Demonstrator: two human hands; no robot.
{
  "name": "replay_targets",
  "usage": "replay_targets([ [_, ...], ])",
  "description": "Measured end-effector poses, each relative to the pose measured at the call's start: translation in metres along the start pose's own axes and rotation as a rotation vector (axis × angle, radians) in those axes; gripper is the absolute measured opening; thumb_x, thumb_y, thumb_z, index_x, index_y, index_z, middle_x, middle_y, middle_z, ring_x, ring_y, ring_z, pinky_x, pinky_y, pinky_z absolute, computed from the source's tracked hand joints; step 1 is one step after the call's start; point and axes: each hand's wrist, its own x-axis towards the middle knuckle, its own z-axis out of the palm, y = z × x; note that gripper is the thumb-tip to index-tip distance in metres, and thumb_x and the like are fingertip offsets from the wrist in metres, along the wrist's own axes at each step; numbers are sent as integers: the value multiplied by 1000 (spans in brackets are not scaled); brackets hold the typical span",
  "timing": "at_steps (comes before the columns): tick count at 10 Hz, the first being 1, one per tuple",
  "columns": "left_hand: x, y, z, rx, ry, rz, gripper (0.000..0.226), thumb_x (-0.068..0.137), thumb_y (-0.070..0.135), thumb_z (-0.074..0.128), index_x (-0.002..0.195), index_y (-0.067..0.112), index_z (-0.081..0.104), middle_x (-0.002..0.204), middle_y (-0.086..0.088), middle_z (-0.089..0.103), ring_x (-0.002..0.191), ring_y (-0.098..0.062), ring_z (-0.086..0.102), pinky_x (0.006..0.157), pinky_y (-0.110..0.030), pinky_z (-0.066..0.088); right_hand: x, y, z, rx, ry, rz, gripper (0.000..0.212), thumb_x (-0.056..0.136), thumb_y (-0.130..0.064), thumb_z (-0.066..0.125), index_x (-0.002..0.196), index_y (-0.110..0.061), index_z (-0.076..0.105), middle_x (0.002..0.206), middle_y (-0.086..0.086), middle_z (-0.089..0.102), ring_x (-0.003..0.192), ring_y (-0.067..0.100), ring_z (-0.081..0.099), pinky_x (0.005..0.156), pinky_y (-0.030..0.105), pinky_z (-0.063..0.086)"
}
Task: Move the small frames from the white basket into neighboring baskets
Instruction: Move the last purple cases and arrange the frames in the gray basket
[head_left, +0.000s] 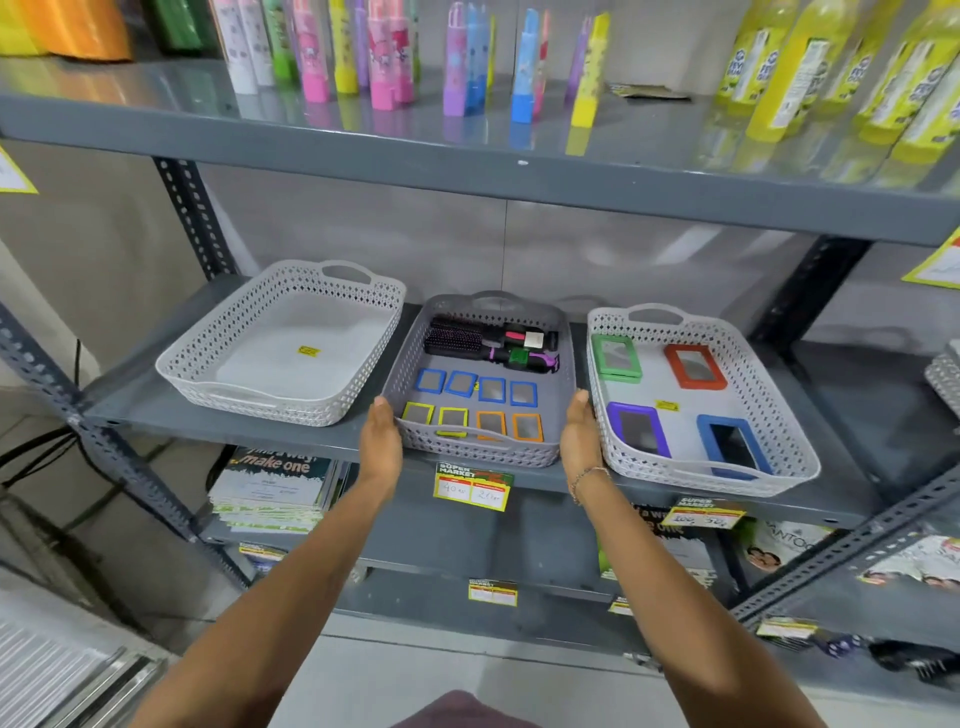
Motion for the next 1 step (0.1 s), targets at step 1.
replay_targets([
  [1,-4,9,-3,193,55,155,52,106,34,23,150,6,24,155,-12,27,143,-25,24,117,-36,17,-6,-6,3,-154,43,-107,56,102,-36,20,151,-8,13,160,8,14,149,21,14,121,31,10],
])
